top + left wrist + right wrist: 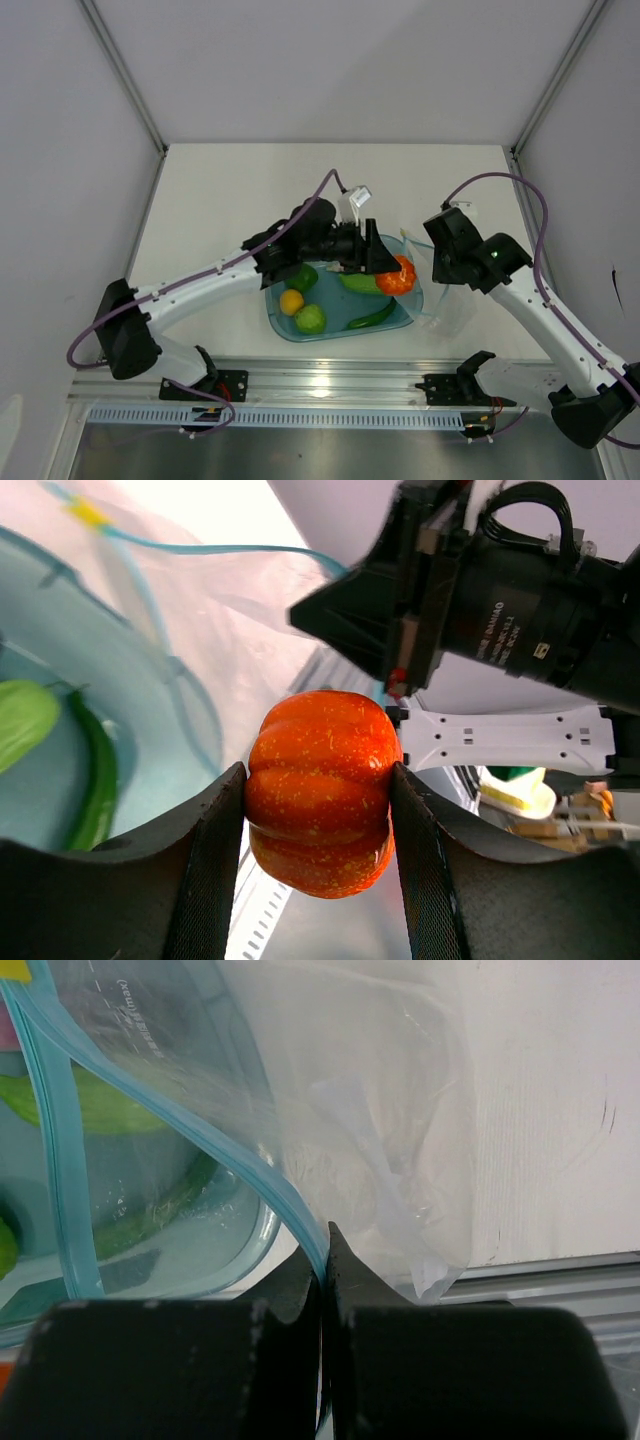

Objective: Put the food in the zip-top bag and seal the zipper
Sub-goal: Place the fake vegetable in the zipper food storage bag.

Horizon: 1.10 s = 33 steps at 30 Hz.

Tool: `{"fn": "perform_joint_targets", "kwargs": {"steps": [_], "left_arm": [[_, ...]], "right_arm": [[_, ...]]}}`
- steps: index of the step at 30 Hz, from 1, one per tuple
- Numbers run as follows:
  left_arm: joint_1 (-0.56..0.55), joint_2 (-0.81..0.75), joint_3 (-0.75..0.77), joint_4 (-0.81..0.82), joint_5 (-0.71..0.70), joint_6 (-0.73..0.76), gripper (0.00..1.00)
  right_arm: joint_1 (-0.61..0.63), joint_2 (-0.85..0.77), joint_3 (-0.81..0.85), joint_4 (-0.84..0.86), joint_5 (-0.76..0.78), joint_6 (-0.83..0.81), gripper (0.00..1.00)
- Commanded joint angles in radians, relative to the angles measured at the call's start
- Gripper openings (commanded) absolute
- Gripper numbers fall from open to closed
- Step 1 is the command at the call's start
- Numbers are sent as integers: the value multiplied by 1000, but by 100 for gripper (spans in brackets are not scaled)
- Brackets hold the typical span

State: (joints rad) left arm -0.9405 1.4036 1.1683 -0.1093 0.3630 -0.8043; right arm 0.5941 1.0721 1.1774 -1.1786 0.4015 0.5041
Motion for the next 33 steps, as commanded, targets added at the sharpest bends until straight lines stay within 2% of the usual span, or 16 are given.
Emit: {"fn": "perform_joint_targets", "kwargs": {"steps": [1,12,18,19,21,24,25,27,30,33], "left_arm": [[-44,57,100,57,28,-41,1],[-98,233,191,45,14,-98,2],[-135,314,238,54,37,-111,9],[-138,319,246,56,37,-113,16],[-141,322,243,65,42,-111,25],[-141,311,243,43,25,-92,52],[-141,304,241,31,13,-87,75],[-141,266,199,43,-19,-58,92],[-141,180,139,49,-99,-24,99],[-141,114,76,65,-157,20,100]], "right_arm": [[-2,-6,14,25,-10,22,0],[-2,-41,13,27,-26,39,0],[-2,-47,1,30,-23,47,0],[-2,-54,-1,30,-23,47,0],[-4,-58,-1,30,-23,47,0],[-4,-58,7,22,-18,44,0],[-2,-58,8,20,-16,42,0],[-7,-58,11,17,-15,40,0],[-5,-66,7,17,-15,39,0],[-7,-67,2,20,-18,39,0]]}}
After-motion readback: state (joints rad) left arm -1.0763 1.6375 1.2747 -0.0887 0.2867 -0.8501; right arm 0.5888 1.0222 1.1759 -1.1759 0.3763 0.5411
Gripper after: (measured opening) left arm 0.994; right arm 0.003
